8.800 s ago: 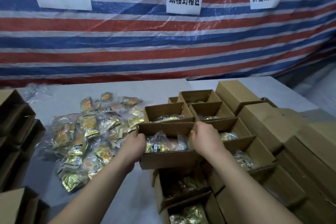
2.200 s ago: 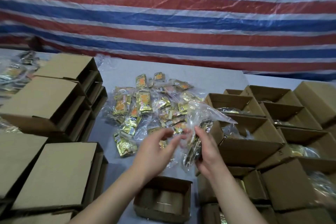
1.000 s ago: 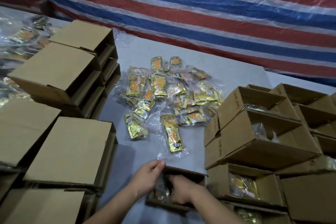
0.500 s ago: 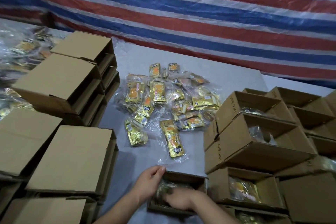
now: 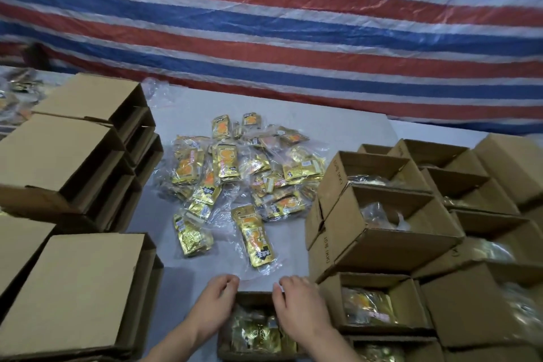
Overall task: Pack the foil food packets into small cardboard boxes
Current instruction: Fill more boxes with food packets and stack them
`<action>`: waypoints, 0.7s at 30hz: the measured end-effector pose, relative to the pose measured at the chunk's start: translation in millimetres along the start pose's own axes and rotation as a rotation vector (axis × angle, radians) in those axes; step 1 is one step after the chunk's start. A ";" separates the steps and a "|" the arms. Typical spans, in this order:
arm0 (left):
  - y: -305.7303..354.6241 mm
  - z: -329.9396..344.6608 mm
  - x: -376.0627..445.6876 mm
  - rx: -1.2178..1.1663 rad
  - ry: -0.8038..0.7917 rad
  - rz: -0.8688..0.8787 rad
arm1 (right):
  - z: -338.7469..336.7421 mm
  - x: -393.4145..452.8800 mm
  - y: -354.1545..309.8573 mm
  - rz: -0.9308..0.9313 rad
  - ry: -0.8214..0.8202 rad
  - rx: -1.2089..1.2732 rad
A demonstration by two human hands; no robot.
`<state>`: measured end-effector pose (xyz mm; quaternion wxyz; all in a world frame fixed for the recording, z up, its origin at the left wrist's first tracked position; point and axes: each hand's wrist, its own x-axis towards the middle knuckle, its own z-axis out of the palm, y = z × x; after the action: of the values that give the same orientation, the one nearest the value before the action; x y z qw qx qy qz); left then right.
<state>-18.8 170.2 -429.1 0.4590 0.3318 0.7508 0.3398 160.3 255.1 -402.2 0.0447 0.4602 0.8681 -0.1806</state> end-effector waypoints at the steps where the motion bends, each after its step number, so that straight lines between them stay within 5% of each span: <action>1: 10.5 -1.3 5.9 0.016 0.029 0.003 | 1.5 0.4 0.2 0.000 0.022 0.002; 5: 56.5 9.4 49.9 0.192 0.144 -0.023 | 3.7 -1.8 -0.6 -0.002 0.051 -0.037; 12: 72.9 58.7 156.9 0.158 0.224 -0.408 | 0.8 2.7 -4.0 0.037 0.116 -0.185; 15: 64.1 79.8 183.2 0.133 0.294 -0.470 | -0.4 7.3 0.2 0.014 0.126 -0.164; 21: 52.9 87.9 197.9 0.479 0.364 -0.432 | 10.2 3.9 3.2 0.022 0.145 -0.149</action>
<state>0.6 377.7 -508.3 0.2885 0.1980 0.9311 0.1034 159.7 256.2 -413.6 0.0176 0.4771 0.8749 -0.0812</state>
